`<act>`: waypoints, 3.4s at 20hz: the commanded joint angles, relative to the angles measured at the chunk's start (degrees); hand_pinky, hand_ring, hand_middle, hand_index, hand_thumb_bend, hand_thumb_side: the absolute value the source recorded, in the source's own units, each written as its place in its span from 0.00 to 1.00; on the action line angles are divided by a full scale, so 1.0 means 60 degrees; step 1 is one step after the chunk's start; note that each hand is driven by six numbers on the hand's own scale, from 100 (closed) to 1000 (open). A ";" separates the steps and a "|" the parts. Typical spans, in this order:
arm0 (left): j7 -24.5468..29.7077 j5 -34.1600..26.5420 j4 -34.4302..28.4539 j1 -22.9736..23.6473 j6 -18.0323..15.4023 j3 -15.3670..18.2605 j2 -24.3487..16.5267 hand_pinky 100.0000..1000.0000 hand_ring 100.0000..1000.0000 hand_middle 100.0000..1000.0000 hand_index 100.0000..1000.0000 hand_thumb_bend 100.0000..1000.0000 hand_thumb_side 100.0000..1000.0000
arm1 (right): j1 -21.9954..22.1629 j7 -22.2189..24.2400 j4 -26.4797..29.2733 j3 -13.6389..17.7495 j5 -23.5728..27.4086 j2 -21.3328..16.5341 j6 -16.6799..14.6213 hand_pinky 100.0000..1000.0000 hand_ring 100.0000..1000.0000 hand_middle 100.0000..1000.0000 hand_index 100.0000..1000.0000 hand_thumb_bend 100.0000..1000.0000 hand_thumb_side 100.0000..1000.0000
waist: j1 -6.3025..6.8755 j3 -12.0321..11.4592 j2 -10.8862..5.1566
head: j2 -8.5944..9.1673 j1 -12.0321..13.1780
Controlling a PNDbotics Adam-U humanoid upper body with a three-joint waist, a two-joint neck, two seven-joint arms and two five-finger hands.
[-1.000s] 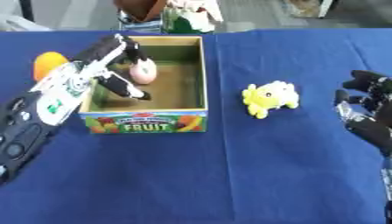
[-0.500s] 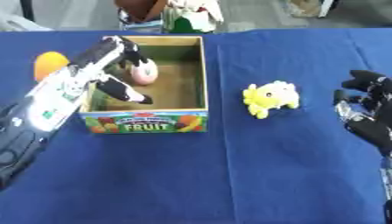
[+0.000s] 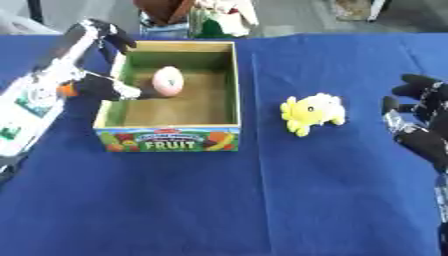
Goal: Pick up objects on the table and place them in the box.
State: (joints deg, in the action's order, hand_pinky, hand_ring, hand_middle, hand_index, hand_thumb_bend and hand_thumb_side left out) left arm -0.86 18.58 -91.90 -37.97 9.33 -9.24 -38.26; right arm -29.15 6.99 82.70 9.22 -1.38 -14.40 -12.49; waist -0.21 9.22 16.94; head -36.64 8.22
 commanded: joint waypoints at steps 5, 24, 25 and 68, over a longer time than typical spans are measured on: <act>-0.0662 -0.0084 -0.0056 0.0353 0.0556 0.0918 -0.1247 0.47 0.63 0.43 0.62 0.79 0.05 | -0.0058 -0.0024 0.0089 0.0078 -0.0024 -0.0289 0.0005 0.58 0.74 0.56 0.75 0.12 0.00 | -0.0022 -0.0071 -0.0254 | 0.0155 -0.0084; -0.0256 0.0992 0.2598 -0.0375 0.1514 0.0944 -0.1036 0.49 0.66 0.46 0.64 0.77 0.00 | -0.0049 0.0058 0.0045 0.0002 -0.0017 -0.0259 -0.0026 0.58 0.74 0.56 0.75 0.12 0.00 | -0.0073 -0.0009 -0.0298 | 0.0154 -0.0037; -0.0210 0.1137 0.2841 -0.0501 0.1560 0.0858 -0.0975 0.49 0.66 0.46 0.64 0.77 0.00 | -0.0049 0.0062 0.0044 -0.0003 -0.0015 -0.0257 -0.0028 0.58 0.74 0.56 0.75 0.12 0.00 | -0.0073 0.0000 -0.0302 | 0.0156 -0.0026; -0.1419 0.1310 0.3014 -0.0669 0.0291 0.0682 -0.0671 0.33 0.36 0.03 0.23 0.45 0.06 | 0.0007 0.0070 0.0089 0.0038 0.0020 -0.0219 0.0017 0.58 0.74 0.56 0.75 0.11 0.00 | 0.0025 0.0081 -0.0229 | 0.0185 -0.0069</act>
State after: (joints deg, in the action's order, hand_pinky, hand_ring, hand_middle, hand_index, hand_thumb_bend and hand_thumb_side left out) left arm -9.15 27.17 -70.84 -41.26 11.30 -5.49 -39.67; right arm -28.67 7.54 82.38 9.15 -1.39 -14.41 -12.53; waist -0.11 9.76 16.73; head -36.16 7.90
